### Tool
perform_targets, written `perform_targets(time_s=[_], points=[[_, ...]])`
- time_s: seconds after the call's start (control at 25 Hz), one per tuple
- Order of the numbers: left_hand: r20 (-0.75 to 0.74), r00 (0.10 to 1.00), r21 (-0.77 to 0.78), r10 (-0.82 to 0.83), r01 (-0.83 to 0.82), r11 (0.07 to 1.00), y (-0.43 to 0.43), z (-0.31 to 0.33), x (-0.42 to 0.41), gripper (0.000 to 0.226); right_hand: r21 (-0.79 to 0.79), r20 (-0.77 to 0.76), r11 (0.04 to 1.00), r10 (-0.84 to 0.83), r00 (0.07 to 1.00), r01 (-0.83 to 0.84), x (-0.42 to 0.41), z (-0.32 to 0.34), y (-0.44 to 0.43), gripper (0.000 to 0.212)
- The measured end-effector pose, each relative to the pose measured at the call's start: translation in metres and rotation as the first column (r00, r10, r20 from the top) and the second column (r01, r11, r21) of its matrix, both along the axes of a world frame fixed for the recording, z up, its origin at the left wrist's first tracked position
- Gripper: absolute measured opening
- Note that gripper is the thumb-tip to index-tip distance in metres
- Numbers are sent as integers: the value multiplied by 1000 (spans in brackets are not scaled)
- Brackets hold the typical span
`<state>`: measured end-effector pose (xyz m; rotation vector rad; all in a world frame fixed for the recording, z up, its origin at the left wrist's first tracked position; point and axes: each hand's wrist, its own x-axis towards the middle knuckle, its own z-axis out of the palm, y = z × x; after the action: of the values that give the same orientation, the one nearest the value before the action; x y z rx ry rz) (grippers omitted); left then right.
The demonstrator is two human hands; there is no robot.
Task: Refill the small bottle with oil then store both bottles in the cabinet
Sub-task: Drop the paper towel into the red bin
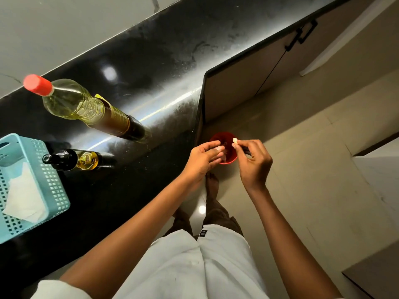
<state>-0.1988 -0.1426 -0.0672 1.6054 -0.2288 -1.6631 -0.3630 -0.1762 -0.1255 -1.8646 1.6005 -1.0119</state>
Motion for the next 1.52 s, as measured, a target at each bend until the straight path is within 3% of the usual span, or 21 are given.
perform_targets(time_s=[0.12, 0.2, 0.32, 0.44, 0.52, 0.64, 0.76, 0.84, 1.04, 1.28, 1.52], points=[[40, 999, 42, 15, -17, 999, 2, -5, 5, 42, 63, -22, 998, -30, 999, 32, 5, -52, -13, 10], [44, 999, 60, 27, -30, 998, 2, -7, 10, 40, 226, -93, 974, -11, 996, 32, 5, -100, -26, 13], [59, 997, 67, 43, -47, 997, 2, -10, 17, 41, 567, -191, 824, 107, 976, 21, -10, -154, -38, 31], [81, 995, 67, 50, -56, 996, 6, -10, 22, 41, 651, -217, 754, 72, 974, 89, -29, -168, -33, 34], [78, 995, 64, 62, -67, 996, 14, -8, 24, 41, 622, -189, 774, 4, 982, 117, -32, -150, -20, 26], [79, 993, 48, 85, -89, 995, 26, 0, 23, 41, 540, -10, 841, -36, 999, 36, -11, -95, 6, 15], [103, 985, 7, 138, -139, 990, 35, 13, 31, 40, 396, 237, 899, 98, 967, -188, 44, -26, 21, 9], [146, 971, -53, 187, -181, 982, 42, 20, 43, 39, 281, 312, 904, 230, 922, -321, 87, 15, 31, 14], [282, 896, -197, 343, -296, 935, 73, 52, 102, 34, 221, 321, 845, 408, 855, -487, 170, 66, 49, 25], [263, 841, -290, 474, -399, 870, 123, 64, 161, 33, 185, 292, 770, 550, 783, -610, 234, 105, 86, 27], [200, 801, -417, 565, -452, 789, 143, 82, 208, 30, 82, 318, 786, 562, 764, -613, 286, 150, 121, 35]])
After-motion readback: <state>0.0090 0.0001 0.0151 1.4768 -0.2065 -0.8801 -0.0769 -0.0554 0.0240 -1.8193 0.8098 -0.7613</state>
